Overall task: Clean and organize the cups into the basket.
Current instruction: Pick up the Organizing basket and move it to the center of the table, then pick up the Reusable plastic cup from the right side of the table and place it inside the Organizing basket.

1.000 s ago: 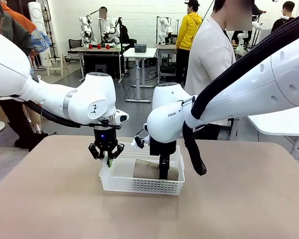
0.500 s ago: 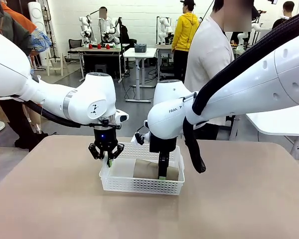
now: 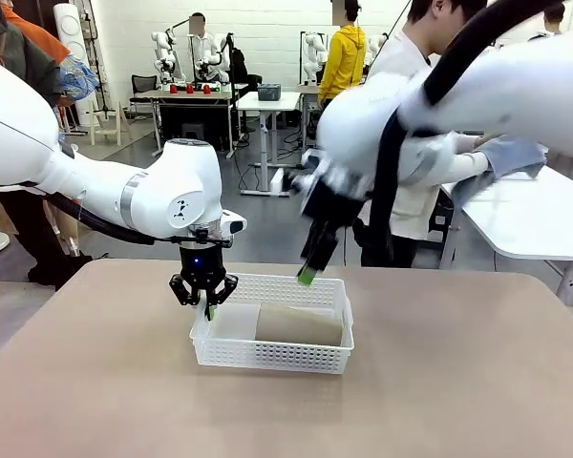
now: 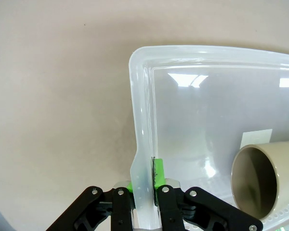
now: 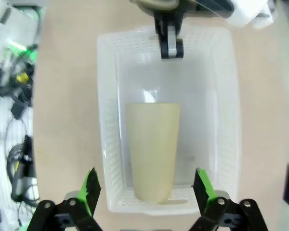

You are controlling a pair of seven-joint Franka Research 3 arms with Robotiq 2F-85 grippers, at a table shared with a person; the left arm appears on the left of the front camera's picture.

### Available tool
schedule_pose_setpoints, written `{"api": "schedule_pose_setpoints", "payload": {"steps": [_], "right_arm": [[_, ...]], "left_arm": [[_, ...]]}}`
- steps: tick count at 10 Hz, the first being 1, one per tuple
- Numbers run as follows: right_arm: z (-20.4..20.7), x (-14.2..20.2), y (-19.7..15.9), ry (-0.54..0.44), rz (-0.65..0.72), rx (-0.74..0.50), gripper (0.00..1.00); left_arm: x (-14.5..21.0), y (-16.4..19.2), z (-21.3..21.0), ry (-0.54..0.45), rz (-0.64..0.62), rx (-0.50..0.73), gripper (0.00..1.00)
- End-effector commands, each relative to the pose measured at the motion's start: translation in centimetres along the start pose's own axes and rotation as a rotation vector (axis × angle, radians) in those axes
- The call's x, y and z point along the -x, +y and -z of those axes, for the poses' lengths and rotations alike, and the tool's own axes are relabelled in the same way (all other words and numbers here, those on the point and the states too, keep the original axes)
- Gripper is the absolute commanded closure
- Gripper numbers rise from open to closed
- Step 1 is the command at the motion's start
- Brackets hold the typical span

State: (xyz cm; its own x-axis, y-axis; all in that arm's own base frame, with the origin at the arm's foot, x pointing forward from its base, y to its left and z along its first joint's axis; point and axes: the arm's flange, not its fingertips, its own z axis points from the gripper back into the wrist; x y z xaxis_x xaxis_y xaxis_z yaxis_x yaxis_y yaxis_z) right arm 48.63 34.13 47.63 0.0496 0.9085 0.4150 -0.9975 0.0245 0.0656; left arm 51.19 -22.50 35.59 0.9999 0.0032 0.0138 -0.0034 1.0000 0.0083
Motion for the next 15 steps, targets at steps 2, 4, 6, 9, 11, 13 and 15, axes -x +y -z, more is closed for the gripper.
{"api": "schedule_pose_setpoints", "payload": {"steps": [2, 4, 6, 9, 11, 13, 15], "right_arm": [[-6.0, 12.1, 2.5, -0.244, -0.062, -0.084, 0.00], [-8.0, 22.1, 2.8, -0.459, -0.138, -0.087, 0.00], [-7.5, 30.7, 3.1, -0.619, -0.113, -0.080, 0.00], [-7.6, 37.4, 4.8, -0.834, -0.016, 0.016, 0.00], [-8.1, 38.1, 5.6, -0.860, 0.008, 0.066, 0.00], [-8.3, 39.1, 5.0, -0.829, 0.008, 0.029, 0.00], [-8.3, 39.1, 5.0, -0.829, 0.008, 0.029, 0.00]], "left_arm": [[0.0, 0.0, -0.2, -0.003, 0.000, 0.001, 1.00], [0.0, 0.0, -0.2, -0.003, 0.000, 0.001, 1.00], [0.0, 0.0, -0.2, -0.003, 0.000, 0.001, 1.00], [0.0, 0.0, -0.2, -0.003, 0.000, 0.001, 1.00], [0.0, 0.0, -0.2, -0.003, 0.000, 0.001, 1.00], [0.0, 0.0, -0.2, -0.003, 0.000, 0.001, 1.00], [0.0, 0.0, -0.2, -0.003, 0.000, 0.001, 1.00]]}}
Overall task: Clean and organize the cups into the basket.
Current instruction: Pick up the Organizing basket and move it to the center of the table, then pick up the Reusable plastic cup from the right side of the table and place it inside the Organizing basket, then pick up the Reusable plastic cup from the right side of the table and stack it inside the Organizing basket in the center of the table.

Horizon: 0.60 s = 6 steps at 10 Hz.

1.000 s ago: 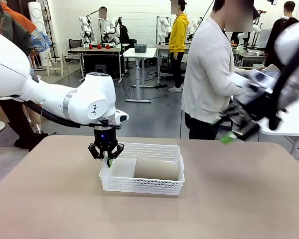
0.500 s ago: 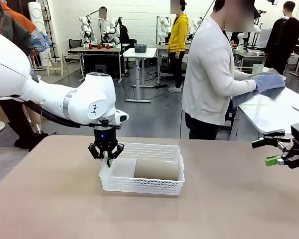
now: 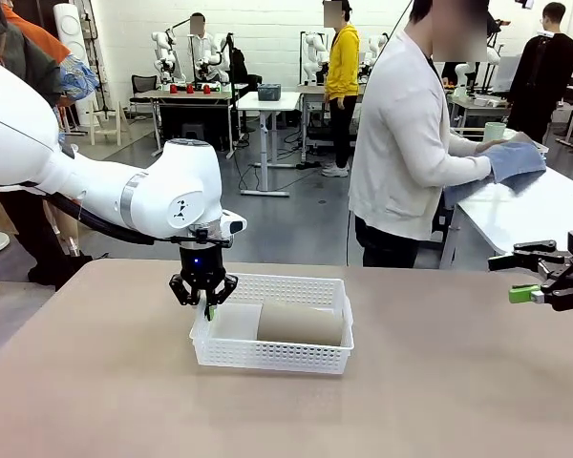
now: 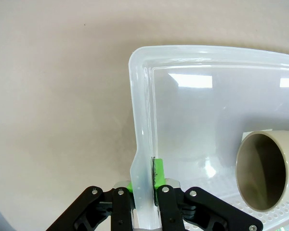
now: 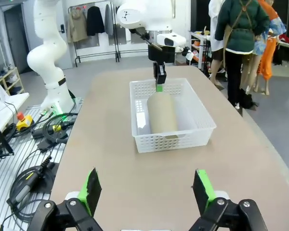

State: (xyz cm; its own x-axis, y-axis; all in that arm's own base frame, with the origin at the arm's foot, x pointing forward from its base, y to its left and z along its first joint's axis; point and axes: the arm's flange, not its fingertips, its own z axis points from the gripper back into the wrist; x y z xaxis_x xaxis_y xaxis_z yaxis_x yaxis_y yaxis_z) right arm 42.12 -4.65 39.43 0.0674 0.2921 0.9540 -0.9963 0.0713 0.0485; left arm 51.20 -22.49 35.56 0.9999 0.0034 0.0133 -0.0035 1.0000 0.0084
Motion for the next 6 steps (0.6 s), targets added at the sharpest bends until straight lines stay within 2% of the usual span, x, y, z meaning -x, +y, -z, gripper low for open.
{"api": "schedule_pose_setpoints", "payload": {"steps": [1, 6], "right_arm": [[-0.02, 0.18, -0.07, 0.015, -0.003, -0.021, 0.00], [-0.02, 0.18, -0.07, 0.015, -0.003, -0.021, 0.00]], "left_arm": [[-0.03, -0.06, -0.19, -0.004, 0.000, 0.001, 1.00], [-0.03, -0.06, -0.19, -0.004, 0.000, 0.001, 1.00]]}}
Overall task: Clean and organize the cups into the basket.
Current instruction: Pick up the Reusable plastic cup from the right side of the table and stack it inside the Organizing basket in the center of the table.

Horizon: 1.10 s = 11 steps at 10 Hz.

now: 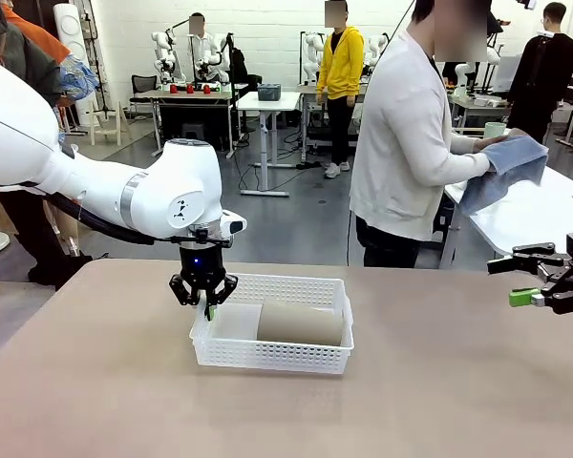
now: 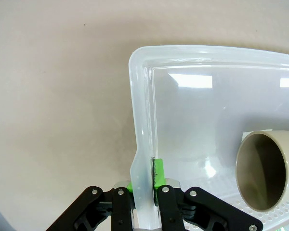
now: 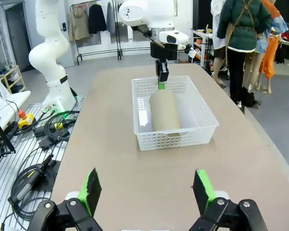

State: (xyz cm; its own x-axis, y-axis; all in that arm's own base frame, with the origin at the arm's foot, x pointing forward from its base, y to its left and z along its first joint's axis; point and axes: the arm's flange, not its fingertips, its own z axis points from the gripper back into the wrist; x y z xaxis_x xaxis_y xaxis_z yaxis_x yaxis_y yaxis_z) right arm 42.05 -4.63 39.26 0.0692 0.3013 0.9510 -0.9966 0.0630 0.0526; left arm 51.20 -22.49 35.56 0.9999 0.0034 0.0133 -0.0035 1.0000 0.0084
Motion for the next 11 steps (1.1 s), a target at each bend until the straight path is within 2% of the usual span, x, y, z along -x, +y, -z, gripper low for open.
{"api": "schedule_pose_setpoints", "payload": {"steps": [1, 11], "right_arm": [[-0.09, 0.02, -0.13, 0.005, -0.004, -0.012, 0.00], [-0.09, 0.02, -0.13, 0.005, -0.004, -0.012, 0.00]], "left_arm": [[-0.03, -0.06, -0.19, -0.004, 0.000, 0.001, 1.00], [-0.03, -0.06, -0.19, -0.004, 0.000, 0.001, 1.00]]}}
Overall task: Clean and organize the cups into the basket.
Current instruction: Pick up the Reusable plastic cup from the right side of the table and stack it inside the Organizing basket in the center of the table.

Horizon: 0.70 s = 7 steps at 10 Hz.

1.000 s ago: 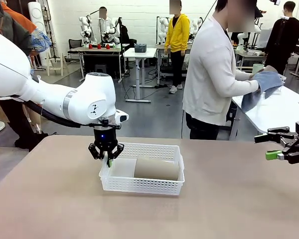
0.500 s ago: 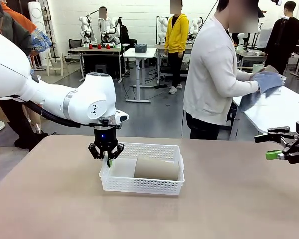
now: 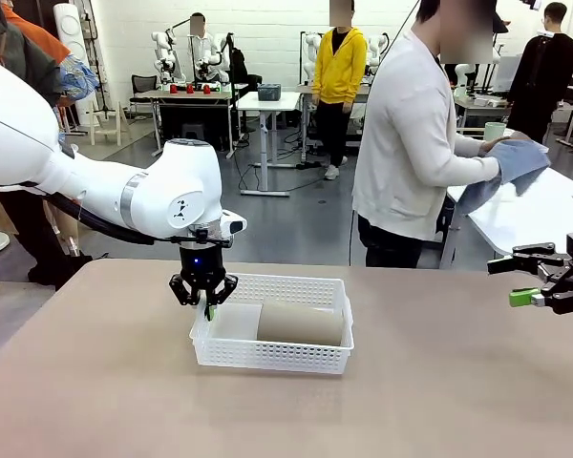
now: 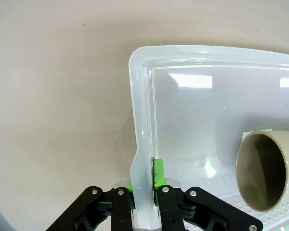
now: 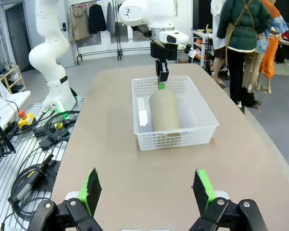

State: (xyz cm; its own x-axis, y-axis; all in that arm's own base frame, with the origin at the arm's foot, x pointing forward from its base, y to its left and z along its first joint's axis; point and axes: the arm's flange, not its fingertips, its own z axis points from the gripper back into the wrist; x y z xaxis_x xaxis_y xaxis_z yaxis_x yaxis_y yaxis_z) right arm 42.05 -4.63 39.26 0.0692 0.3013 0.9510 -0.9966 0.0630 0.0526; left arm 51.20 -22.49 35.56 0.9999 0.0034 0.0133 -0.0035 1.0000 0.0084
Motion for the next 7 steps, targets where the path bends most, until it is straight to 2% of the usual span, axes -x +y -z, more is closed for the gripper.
{"api": "schedule_pose_setpoints", "payload": {"steps": [1, 7], "right_arm": [[-0.08, 0.02, -0.13, 0.005, -0.004, -0.012, 0.00], [-0.08, 0.02, -0.13, 0.005, -0.004, -0.012, 0.00]], "left_arm": [[-0.03, -0.06, -0.19, -0.004, 0.000, 0.001, 1.00], [-0.03, -0.06, -0.19, -0.004, 0.000, 0.001, 1.00]]}}
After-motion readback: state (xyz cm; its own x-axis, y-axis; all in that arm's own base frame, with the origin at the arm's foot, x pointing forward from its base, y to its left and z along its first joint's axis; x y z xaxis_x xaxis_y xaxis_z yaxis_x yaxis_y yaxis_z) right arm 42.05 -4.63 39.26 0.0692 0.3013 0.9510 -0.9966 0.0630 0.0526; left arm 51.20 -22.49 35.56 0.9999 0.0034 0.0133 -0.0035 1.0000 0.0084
